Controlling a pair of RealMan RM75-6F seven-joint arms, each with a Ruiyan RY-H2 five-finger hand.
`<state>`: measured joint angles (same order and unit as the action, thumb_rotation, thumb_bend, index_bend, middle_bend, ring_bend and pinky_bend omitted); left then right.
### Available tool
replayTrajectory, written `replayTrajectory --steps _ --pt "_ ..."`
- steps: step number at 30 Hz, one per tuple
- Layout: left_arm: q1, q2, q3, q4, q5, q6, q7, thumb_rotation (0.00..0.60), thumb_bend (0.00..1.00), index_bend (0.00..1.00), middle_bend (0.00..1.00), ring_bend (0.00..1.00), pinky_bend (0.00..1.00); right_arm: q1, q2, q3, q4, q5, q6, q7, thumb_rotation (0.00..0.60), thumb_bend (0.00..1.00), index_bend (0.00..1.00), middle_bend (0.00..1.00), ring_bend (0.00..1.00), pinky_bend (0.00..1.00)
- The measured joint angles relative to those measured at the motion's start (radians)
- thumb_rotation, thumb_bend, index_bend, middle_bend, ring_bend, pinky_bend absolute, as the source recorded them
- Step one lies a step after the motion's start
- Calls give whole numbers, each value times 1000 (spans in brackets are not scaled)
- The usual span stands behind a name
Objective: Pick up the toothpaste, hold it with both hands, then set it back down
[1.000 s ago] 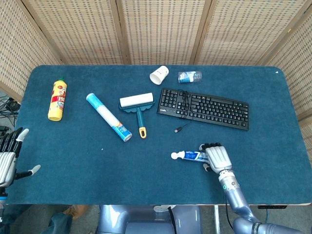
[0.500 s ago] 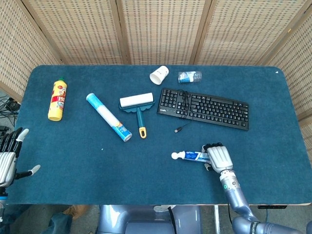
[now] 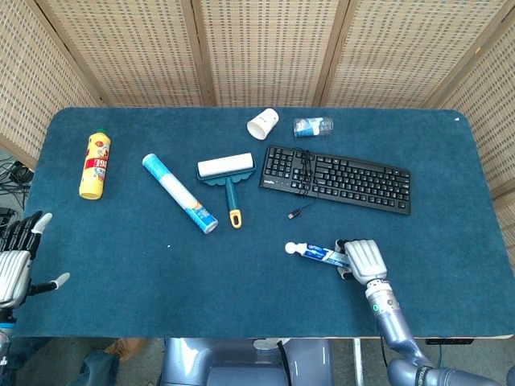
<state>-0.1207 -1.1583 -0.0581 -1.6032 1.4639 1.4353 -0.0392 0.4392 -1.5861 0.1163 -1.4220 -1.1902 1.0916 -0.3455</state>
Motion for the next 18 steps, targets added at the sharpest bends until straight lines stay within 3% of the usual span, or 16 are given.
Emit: replayTrajectory --steps 13,18 --pt "-72 21 -11 -6 11 -115 -224 600 0 0 0 0 0 6 108 29 -135 -57 16 101 600 719 702 664 568 629" --pt "-110 33 -21 -18 30 -158 -386 597 0 0 0 0 0 27 161 60 -207 -56 7 103 600 720 702 665 569 633"
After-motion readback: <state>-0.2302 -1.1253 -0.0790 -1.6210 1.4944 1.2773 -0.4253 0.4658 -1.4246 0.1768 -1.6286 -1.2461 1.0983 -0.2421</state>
